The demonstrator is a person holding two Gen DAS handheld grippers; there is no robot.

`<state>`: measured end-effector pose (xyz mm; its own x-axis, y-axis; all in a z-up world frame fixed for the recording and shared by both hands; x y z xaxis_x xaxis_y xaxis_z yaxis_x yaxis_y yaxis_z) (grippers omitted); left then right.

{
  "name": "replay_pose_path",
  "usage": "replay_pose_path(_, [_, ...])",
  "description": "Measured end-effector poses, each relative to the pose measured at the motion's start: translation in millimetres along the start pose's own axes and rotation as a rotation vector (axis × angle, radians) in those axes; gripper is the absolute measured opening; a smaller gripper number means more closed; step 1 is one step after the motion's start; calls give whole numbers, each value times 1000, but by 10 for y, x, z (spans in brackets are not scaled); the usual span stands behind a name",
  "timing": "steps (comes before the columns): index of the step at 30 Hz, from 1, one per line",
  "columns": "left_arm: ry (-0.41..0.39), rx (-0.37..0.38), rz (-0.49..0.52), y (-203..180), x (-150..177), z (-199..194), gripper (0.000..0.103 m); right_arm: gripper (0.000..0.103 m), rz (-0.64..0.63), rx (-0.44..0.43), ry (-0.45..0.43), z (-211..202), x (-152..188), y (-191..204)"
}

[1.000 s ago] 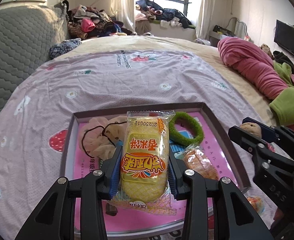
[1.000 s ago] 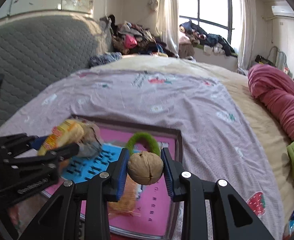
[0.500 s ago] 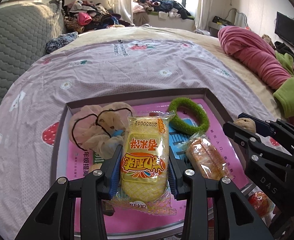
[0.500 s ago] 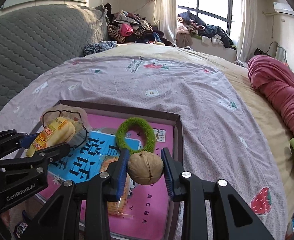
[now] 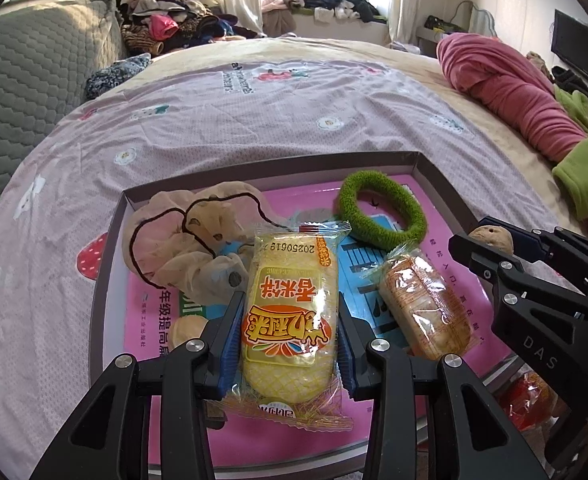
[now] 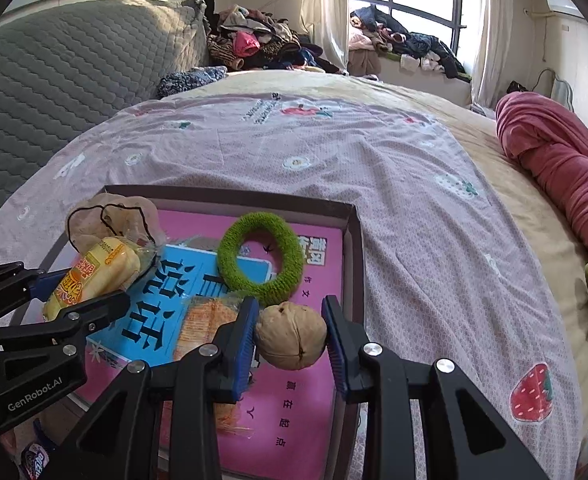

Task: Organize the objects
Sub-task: 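Carry cake packet in left tool to tray while right tool carries walnut, then open right tool dropping walnut on book while left tool releases cake packet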

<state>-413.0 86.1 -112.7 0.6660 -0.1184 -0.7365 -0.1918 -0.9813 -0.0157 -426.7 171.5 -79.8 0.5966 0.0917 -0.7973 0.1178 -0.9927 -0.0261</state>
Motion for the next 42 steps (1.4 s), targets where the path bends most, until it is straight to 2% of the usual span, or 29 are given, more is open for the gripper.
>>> replay_pose_path(14, [62, 8, 18, -43, 123, 141, 42, 33, -17, 39, 88, 128, 157, -37])
replay_pose_path(33, [97, 11, 10, -11, 196, 220, 42, 33, -4, 31, 76, 96, 126, -40])
replay_pose_path(35, [98, 9, 9, -10, 197, 222, 44, 33, -4, 32, 71, 85, 115, -44])
replay_pose_path(37, [100, 4, 9, -1, 203, 233, 53, 33, -3, 34, 69, 75, 110, -47])
replay_pose_path(42, [104, 4, 9, -3, 199, 230, 55, 33, -4, 32, 62, 47, 92, -37])
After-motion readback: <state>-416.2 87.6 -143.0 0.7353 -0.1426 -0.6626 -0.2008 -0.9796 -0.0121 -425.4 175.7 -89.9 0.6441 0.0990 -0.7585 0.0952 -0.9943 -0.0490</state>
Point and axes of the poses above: each gripper's, at about its wrist camera, not at the fingertips, and z roughly the way its jaws point, y to its left, x to its underside, the point moved 8 cm from there along z, roughly the way its jaws point, and after that the axes turned 9 degrees about -y, right-handed, at the moved point
